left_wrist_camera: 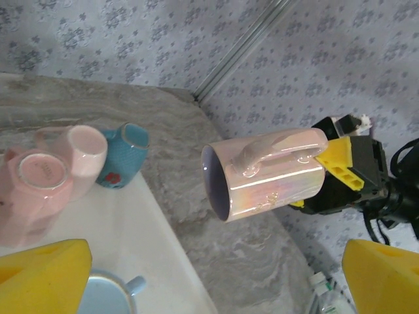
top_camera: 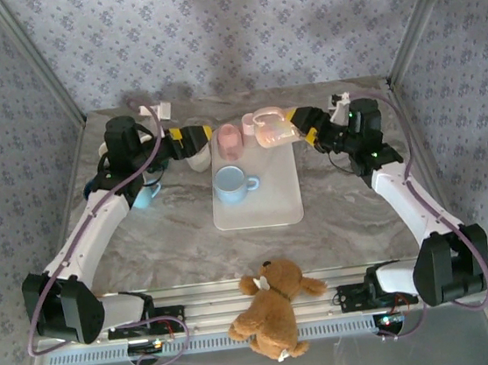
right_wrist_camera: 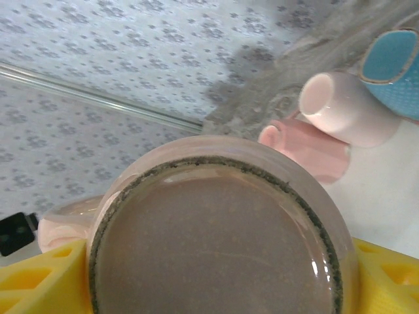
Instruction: Turn the mug right side up
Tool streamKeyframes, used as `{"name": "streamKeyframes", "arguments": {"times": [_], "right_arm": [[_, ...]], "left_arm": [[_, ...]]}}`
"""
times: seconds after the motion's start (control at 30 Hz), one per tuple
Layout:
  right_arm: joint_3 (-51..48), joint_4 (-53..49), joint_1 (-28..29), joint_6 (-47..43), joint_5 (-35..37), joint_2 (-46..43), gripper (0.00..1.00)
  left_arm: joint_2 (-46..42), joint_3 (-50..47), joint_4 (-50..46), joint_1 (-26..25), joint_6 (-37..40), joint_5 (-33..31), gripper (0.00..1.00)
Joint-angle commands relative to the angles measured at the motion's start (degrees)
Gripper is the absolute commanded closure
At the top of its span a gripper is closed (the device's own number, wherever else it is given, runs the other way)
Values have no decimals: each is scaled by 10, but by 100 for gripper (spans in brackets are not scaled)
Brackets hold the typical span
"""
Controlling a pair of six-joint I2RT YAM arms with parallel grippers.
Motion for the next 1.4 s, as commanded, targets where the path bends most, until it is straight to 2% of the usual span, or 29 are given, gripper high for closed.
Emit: {"name": "streamKeyframes", "arguments": {"times": [0.0,0.27,0.4,0.53,0.7,0.9,1.03,1.23,1.37], "right_arm": [[6,134,-9,55,-60,-32,34],[-7,208,-15,97,-95,-28,34],[-4,231,-18,121,-107,-22,35],[2,265,-20,169,-119,-8,35],[6,332,-19,239,-147,20,37],[10,348,-15,260,-157,30,39],[5,372,-12,280,-153,42,40],[1,413,-4,308,-152,57,41],[0,418,2,309,-154,60,41]], "left_arm": [[11,10,61,0,-71,30,2],[70,52,114,-35,-158,60,5],[78,53,157,-50,-161,68,8],[68,49,151,-63,-92,82,13],[41,33,117,-92,53,71,15],[55,64,71,-112,164,74,22],[65,65,83,-116,191,72,30],[72,57,117,-116,202,57,33],[82,55,132,-119,219,70,37]]}}
